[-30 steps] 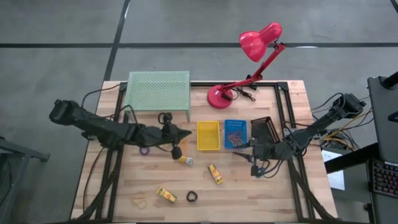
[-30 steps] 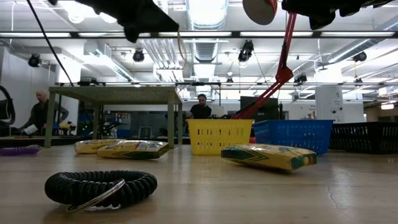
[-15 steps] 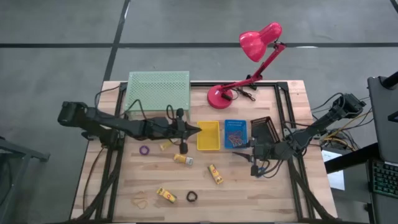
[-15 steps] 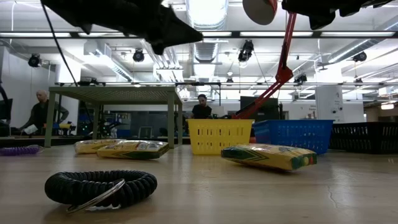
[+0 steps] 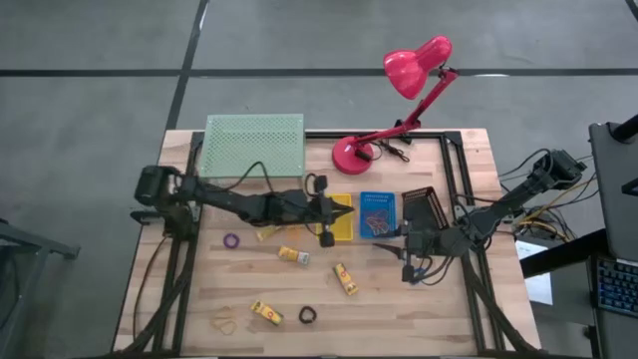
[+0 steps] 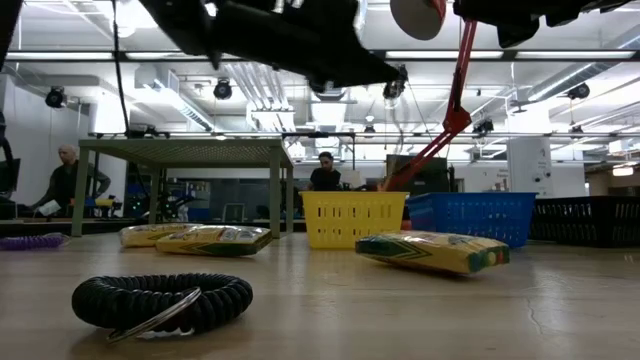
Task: Pick & Place Office Desk Supplies
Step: Put the top yellow rubber band into the blue basket
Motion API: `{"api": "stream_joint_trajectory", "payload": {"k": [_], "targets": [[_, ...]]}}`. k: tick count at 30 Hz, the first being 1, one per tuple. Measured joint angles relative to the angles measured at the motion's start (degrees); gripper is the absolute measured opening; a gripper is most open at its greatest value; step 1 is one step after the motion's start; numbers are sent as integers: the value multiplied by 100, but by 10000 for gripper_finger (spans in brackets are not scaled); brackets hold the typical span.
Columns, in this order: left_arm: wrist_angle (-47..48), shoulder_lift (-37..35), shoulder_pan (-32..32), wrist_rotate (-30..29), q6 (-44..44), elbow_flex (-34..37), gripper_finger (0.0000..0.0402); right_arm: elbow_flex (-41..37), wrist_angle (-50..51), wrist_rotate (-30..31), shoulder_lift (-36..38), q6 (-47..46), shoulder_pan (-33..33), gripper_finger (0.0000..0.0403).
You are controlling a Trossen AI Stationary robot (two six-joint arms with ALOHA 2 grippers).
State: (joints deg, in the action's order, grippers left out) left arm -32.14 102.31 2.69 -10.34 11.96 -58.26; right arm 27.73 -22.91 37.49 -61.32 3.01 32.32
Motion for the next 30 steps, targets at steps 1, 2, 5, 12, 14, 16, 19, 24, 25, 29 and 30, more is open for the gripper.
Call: {"api": "stream_joint_trajectory", "payload": {"k": [1, 2, 5, 12, 14, 16, 19, 24, 25, 29, 30], "targets": [[16, 106, -20, 72, 100, -112, 3, 0, 2, -1, 0, 0, 2, 68], [32, 231, -43, 136, 184, -251, 3, 0, 2, -2, 0, 0, 0, 68], [34, 510, -113, 397, 402, -579, 3, 0, 2, 0, 0, 0, 2, 68], [39, 1121, -282, 880, 460, -1178, 3, -2, 2, -2, -2, 0, 1, 68], [6, 1266, -317, 975, 452, -1272, 3, -2, 5, -1, -2, 0, 0, 68], [38, 1406, -343, 1014, 414, -1302, 3, -2, 6, 0, -2, 0, 0, 68], [39, 1571, -371, 1040, 396, -1308, 4, -2, 5, 0, -2, 0, 0, 68], [104, 1743, -441, 1042, 123, -1310, 6, -2, 2, -2, -2, 0, 1, 68], [162, 1754, -457, 1044, 75, -1307, 7, -2, 6, -2, -2, 0, 2, 68], [431, 1817, -503, 1041, -119, -1302, 7, -2, 5, -1, -2, 0, 1, 68], [549, 1819, -512, 1042, -143, -1300, 7, -2, 5, 0, -2, 0, 0, 68]]}}
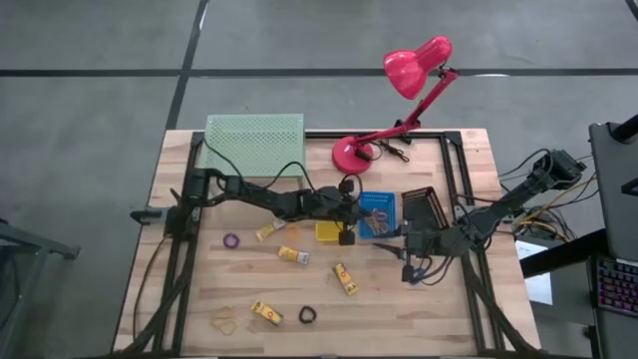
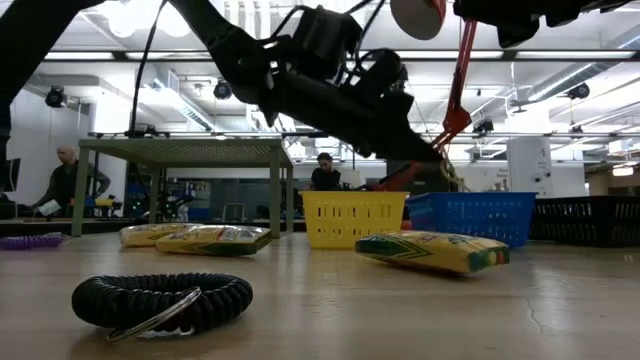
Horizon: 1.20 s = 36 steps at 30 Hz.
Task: Pick & Place Office Desk Supplies
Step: Put the top yellow rubber band into the blue basket, then put the yellow rubber band into the blue basket
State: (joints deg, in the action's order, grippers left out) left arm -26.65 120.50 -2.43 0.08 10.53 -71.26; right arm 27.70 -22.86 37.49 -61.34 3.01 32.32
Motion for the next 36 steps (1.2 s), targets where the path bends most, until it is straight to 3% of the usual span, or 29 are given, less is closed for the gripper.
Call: {"api": "stream_joint_trajectory", "payload": {"k": [12, 22, 36], "targets": [[901, 1, -11, 0, -55, 30, 8, 0, -1, -1, 0, 0, 2, 68], [981, -1, -23, 0, -55, 30, 11, 0, -2, -2, 5, 0, 0, 68], [954, -2, -25, 151, 1, -3, 96, 0, -2, 0, 7, 0, 2, 68]]}}
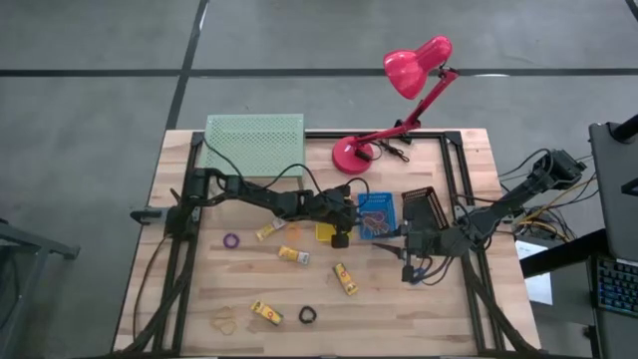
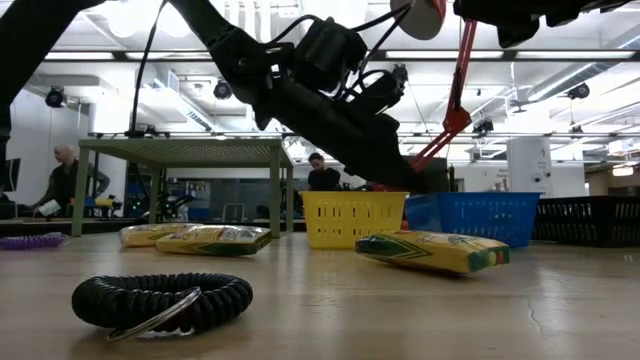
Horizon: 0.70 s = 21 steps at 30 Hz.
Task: Pick & Place Office Desk Supplies
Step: Put the yellow rubber band into the blue basket
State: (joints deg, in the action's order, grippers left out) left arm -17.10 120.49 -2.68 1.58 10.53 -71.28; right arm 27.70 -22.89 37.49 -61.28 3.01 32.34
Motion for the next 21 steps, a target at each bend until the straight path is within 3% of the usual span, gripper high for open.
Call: {"api": "stream_joint_trajectory", "payload": {"k": [14, 21], "targets": [[254, -417, 89, -60, -8, -159, 97, 0, 1, -1, 0, 0, -1, 68], [1589, -1219, 264, -461, -198, -155, 97, 0, 1, -1, -2, 0, -2, 68]]}}
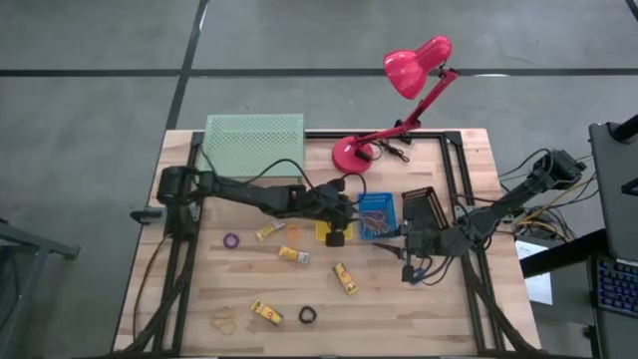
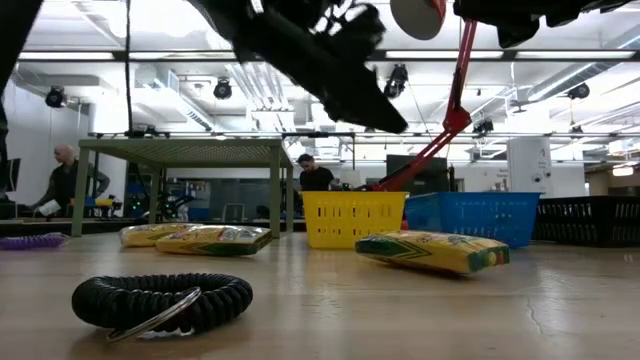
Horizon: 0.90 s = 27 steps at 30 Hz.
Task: Pick & Place Office Desk Supplies
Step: Put the yellow rubber band into the blue basket
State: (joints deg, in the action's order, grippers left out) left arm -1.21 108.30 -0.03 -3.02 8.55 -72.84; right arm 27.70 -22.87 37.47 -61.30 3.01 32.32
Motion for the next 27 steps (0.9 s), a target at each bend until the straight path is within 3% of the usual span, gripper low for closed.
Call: {"api": "stream_joint_trajectory", "payload": {"k": [12, 20, 27], "targets": [[2152, -1162, 179, -368, -1946, 2, 97, -2, -2, 0, 0, 0, 0, 68], [4450, -1567, 328, -477, -4105, 2, 97, -2, -1, 2, 0, 0, 1, 68], [6209, -1579, 832, -538, -5908, 10, 97, -2, -2, 0, 0, 0, 0, 68]]}}
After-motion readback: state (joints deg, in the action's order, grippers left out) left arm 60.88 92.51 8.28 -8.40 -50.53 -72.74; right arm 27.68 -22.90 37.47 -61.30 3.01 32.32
